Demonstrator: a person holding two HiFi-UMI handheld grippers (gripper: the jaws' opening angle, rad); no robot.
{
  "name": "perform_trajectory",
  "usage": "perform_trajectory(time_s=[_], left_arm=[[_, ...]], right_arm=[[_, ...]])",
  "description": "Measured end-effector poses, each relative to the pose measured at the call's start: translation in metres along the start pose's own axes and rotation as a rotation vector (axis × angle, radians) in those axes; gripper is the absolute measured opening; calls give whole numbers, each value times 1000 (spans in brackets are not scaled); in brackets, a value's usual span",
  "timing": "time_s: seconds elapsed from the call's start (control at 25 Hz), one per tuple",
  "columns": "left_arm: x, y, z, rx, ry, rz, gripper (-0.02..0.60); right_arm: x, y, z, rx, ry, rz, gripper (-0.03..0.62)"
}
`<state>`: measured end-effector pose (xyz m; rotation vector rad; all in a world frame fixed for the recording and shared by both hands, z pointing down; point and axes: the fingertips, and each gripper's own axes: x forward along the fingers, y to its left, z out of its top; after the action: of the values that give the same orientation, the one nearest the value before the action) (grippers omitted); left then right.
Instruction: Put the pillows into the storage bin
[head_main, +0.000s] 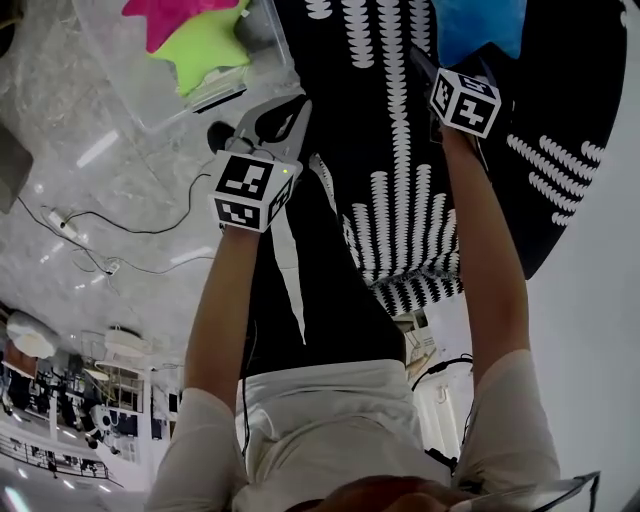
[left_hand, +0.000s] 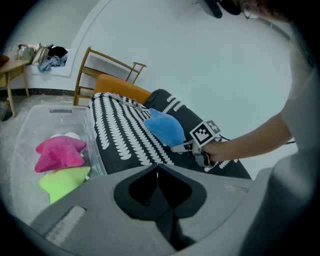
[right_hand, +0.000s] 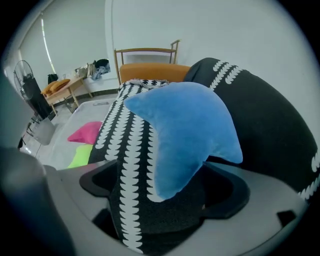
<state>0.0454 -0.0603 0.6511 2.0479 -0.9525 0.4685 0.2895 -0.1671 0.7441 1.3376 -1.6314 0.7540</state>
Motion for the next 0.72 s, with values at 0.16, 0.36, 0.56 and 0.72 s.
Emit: perform_trajectory(time_s=[0.16,0.36,0.56,0.72], left_arm=[[28,-25,7,20,9,-8,18],[43,-16,10,45,28,-20,18],[62,-29,17,28,23,-17,18],[64,-35,17,26,17,-4,18]], right_arm=[[3,-24,-6,54,9,15,512],[28,-22,2,156,21,27,512],[48,-44,6,255,31,57,512],[62,-42,8,309,43,92,512]])
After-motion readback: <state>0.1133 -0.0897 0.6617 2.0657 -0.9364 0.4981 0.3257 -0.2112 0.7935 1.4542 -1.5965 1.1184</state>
